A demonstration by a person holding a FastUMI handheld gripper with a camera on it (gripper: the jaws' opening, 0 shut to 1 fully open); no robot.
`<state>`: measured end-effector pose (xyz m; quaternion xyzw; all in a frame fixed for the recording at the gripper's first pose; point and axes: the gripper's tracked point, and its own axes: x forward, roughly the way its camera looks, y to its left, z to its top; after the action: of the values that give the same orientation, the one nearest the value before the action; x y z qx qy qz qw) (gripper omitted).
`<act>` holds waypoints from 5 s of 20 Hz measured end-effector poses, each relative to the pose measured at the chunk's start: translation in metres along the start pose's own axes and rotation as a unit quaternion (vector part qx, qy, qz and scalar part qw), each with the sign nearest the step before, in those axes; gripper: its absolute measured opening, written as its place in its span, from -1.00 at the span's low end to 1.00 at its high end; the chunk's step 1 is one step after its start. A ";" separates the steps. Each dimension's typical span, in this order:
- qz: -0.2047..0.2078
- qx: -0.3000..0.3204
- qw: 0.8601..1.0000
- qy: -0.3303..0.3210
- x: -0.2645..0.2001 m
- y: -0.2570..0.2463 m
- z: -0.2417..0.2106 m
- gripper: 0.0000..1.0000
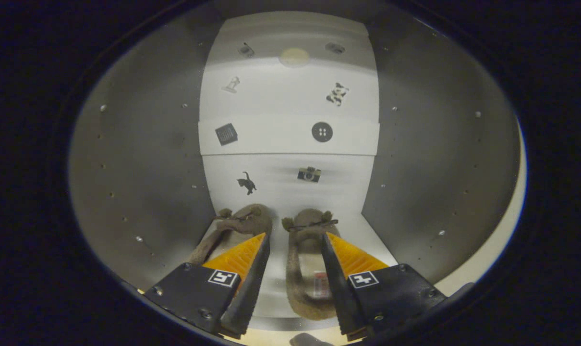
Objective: Open the shoe cabinet door, grab the shoes and put them into the shoe cabinet, then close the shoe cabinet door.
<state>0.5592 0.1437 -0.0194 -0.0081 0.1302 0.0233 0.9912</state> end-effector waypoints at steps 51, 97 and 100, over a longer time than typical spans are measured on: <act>0.079 0.001 0.991 -0.111 -0.416 -0.312 -0.060 1.00; 0.058 -0.007 0.993 -0.100 -0.436 -0.051 -0.063 0.95; 0.042 -0.001 0.994 -0.101 -0.452 -0.059 -0.068 0.96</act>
<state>0.1086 0.0638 0.0320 -0.0018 0.0296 0.0653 0.9974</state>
